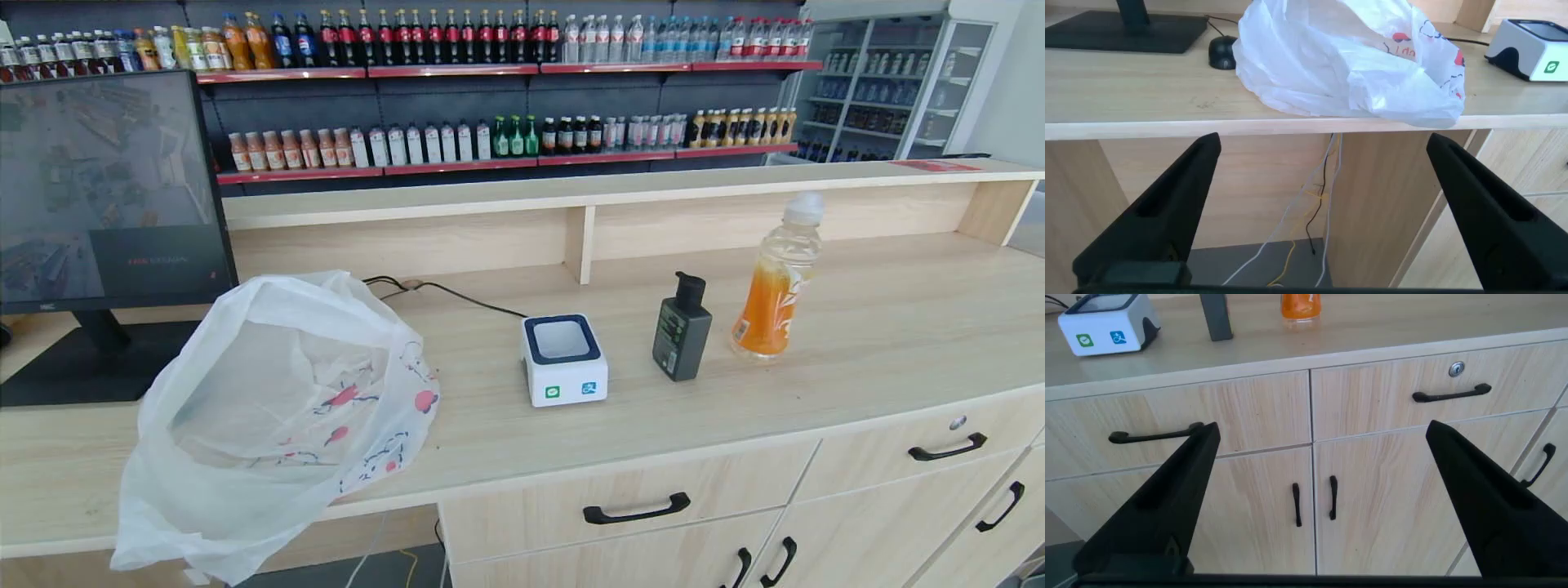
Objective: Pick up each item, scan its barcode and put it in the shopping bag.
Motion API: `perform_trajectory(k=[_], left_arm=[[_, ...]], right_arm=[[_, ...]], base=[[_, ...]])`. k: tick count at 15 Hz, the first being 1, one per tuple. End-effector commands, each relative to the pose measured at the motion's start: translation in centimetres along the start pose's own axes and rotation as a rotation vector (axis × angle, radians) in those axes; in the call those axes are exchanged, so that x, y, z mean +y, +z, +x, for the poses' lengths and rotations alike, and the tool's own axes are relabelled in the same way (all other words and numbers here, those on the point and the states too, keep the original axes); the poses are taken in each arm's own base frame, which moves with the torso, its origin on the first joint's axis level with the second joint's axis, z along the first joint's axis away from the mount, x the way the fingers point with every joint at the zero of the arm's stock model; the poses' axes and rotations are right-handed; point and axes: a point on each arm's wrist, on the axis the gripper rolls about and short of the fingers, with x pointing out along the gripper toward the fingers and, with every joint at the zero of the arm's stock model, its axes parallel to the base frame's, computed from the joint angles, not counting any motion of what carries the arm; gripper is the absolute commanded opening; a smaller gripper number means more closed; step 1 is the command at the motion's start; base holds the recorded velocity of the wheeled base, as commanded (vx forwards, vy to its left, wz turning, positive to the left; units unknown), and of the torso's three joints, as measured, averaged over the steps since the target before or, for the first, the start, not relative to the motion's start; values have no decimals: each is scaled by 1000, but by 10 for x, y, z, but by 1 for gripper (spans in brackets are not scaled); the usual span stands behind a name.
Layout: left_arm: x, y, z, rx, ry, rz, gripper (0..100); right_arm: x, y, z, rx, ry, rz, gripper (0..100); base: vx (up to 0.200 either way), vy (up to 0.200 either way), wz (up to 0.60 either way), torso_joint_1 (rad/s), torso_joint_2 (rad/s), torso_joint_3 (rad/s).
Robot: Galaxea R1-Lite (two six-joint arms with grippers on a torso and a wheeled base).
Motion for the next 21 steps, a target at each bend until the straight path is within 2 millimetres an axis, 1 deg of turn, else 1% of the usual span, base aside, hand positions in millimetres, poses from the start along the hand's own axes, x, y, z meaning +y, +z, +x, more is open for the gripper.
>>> perform_trajectory(k=[1, 11, 12, 13, 14, 15, 18, 19, 21], left_arm=[[0, 0, 0, -2, 0, 0, 100], [0, 0, 0, -2, 0, 0, 100], [0, 0, 0, -2, 0, 0, 100], [0, 0, 0, -2, 0, -1, 100], [0, 0, 0, -2, 0, 0, 100], [0, 0, 0, -2, 0, 0, 100], [0, 0, 0, -2, 0, 0, 100], [0, 0, 0, -2, 0, 0, 100], [0, 0, 0, -2, 0, 0, 100]], right_arm=[[0, 0, 0, 1, 0, 2, 100], [0, 1, 0, -4, 0, 10, 100], [0, 4, 0, -24, 3, 10, 100], [1, 18, -4, -62, 53, -1, 100], [2, 29, -5, -73, 107, -21, 100], [2, 31, -5, -76, 115, -23, 100], [3, 77, 2, -69, 116, 17, 100], [3, 100, 11, -61, 118, 25, 100], [5, 146, 39, -94, 135, 41, 100]], base=[[0, 0, 0, 0, 0, 0], [0, 0, 0, 0, 0, 0], [0, 0, 0, 0, 0, 0], [0, 0, 0, 0, 0, 0], [0, 0, 0, 0, 0, 0], [0, 0, 0, 0, 0, 0], [0, 0, 0, 0, 0, 0], [0, 0, 0, 0, 0, 0], [0, 0, 0, 0, 0, 0]])
